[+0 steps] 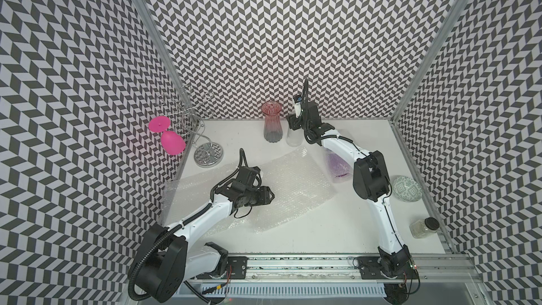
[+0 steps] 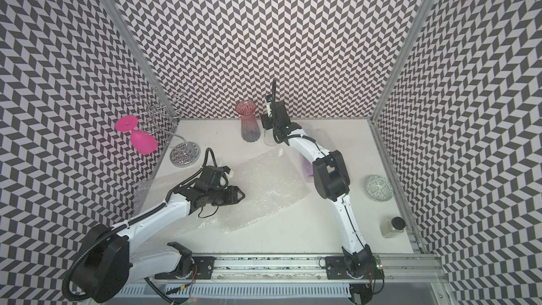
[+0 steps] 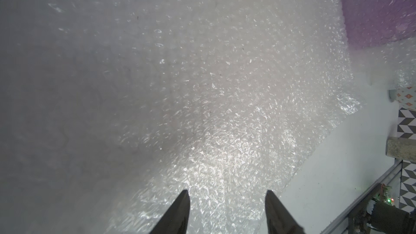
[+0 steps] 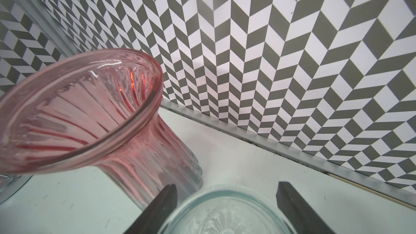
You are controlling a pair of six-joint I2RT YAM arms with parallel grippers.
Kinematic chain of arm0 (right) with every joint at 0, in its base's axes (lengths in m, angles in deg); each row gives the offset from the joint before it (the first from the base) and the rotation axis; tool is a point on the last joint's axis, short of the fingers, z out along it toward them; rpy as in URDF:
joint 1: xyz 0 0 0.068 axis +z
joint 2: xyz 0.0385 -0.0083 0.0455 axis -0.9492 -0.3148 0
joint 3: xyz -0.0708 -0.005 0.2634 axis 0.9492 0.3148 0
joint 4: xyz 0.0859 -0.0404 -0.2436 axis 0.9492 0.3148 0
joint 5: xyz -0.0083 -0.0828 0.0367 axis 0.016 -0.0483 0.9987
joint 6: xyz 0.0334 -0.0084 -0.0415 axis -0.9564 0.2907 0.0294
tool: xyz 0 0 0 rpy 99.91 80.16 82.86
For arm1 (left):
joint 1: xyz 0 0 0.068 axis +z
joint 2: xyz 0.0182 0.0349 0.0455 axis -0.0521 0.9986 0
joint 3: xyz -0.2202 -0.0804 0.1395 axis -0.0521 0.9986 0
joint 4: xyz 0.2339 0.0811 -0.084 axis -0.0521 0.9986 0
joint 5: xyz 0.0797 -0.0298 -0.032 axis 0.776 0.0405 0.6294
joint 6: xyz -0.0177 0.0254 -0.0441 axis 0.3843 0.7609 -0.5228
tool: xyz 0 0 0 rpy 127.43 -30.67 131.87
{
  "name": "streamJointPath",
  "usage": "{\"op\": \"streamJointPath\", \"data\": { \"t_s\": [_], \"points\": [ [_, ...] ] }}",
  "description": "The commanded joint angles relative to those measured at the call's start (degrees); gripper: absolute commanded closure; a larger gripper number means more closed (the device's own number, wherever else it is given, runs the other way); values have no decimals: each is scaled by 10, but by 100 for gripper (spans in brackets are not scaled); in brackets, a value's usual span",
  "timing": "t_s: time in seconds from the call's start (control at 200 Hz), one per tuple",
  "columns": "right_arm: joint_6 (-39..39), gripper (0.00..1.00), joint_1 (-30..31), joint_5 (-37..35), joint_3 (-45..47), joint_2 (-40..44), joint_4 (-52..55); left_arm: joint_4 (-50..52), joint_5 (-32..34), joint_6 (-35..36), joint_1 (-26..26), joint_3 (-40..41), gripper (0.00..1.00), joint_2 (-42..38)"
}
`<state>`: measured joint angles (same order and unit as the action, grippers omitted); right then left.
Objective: Unwrap the vase from the bubble wrap
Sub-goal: Place the vase at the center of the board.
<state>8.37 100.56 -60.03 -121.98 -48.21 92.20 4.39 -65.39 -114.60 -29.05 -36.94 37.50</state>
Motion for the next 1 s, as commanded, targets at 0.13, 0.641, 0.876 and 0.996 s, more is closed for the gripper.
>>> {"op": "streamJointPath", "data": {
  "t_s": [0.13,0.641,0.876,0.996],
  "points": [
    [-12,93,-3,-20,-30,-10,-102,15,6,4,4,-11,45,-7],
    [-27,51,-2,-34,-32,-16,-99,15,8,-10,4,-6,45,-19],
    [-32,22,1,-38,-32,-4,-101,5,0,-20,6,4,45,-29],
    [-31,12,2,-39,-28,6,-101,3,-2,-21,8,6,45,-30]
  ]
}}
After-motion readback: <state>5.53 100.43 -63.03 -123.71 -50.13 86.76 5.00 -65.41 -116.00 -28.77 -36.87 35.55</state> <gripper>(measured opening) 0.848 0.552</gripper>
